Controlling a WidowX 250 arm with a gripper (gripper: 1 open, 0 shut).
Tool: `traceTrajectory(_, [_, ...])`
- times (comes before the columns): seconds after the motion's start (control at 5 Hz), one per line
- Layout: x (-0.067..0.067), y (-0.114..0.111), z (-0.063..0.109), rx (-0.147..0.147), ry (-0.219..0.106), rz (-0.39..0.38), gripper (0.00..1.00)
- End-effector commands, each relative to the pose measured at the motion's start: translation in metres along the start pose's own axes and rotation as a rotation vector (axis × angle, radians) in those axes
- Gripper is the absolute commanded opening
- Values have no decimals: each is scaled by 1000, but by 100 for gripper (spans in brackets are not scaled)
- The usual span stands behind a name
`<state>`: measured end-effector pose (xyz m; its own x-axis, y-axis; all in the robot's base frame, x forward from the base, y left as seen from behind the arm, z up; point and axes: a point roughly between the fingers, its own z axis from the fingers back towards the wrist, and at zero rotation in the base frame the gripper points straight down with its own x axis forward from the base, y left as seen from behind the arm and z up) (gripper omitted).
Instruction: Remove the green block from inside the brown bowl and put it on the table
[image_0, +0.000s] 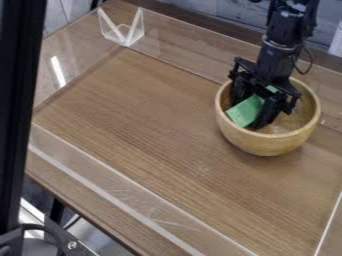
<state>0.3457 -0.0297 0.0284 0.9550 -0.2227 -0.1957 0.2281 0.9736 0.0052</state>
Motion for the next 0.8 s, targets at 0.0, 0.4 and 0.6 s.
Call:
traceTrajectory(0.0, [-1,11,12,-9,-61,12,0])
traceTrajectory(0.4, [-10,11,21,-33,-131,-17,0])
traceTrajectory(0.6, [-16,12,31,-14,-149,9,0])
